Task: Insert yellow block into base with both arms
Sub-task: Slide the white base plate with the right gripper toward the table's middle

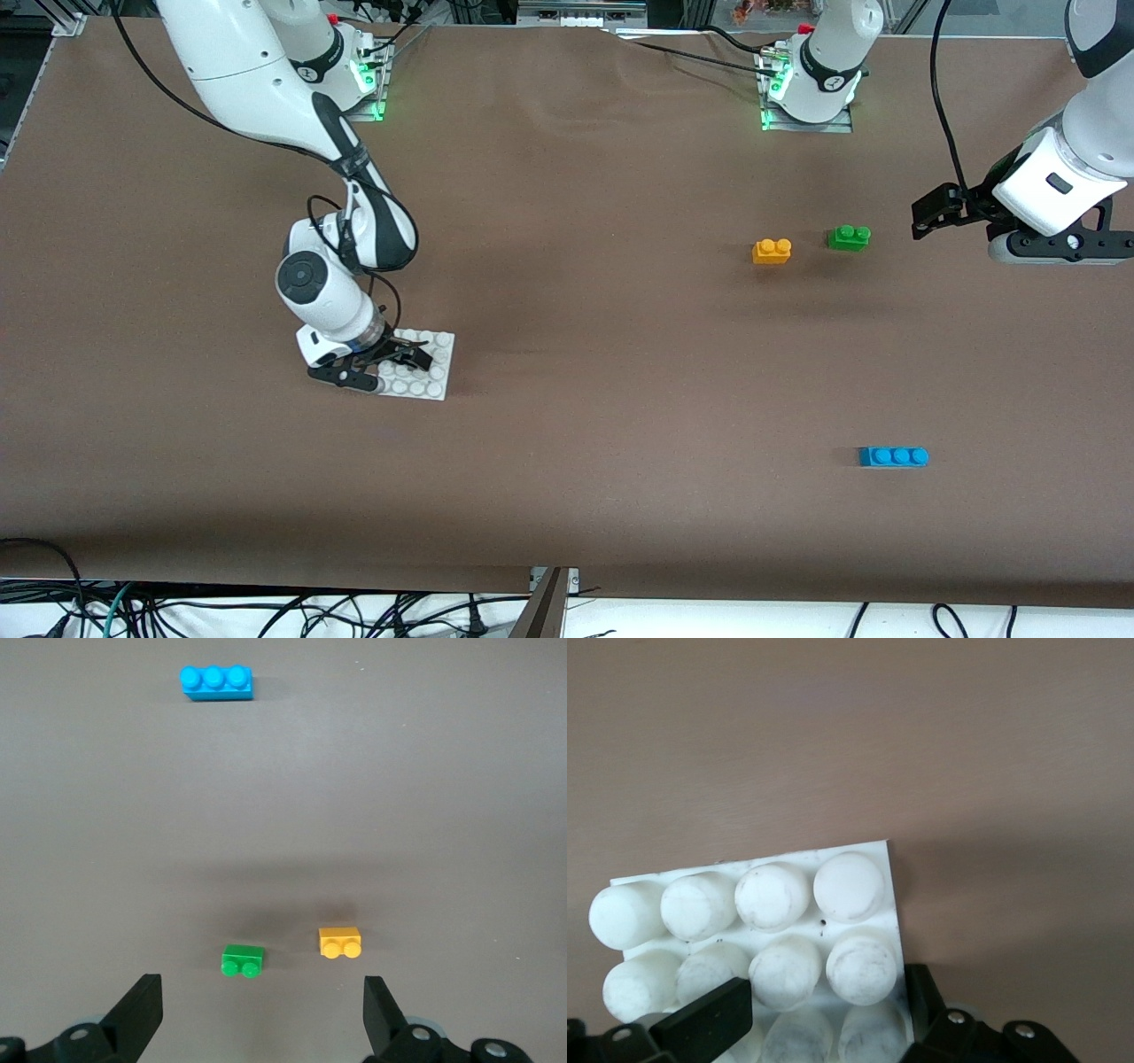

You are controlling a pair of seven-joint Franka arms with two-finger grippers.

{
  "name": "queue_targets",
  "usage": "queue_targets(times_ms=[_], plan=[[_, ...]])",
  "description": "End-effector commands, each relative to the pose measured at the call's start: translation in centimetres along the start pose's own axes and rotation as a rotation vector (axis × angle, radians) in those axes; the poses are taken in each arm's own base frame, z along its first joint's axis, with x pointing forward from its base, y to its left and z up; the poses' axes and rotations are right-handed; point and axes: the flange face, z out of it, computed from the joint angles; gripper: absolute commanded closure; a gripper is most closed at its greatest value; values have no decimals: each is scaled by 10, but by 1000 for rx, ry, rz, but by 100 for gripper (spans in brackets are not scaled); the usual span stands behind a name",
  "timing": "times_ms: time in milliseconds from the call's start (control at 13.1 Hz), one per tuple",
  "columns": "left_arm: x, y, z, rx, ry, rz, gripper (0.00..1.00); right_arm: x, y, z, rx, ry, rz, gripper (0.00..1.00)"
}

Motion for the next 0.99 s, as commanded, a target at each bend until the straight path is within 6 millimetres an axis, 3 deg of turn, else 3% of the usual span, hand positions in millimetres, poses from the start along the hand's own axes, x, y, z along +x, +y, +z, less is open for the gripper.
queue_targets(times_ms=[0, 917], plan=[[5, 4, -2, -24, -9, 11, 0, -9, -36, 14, 14, 11, 30, 20], [3, 1, -5, -24, -7, 15, 0, -108, -176, 18, 54, 26, -81, 19]])
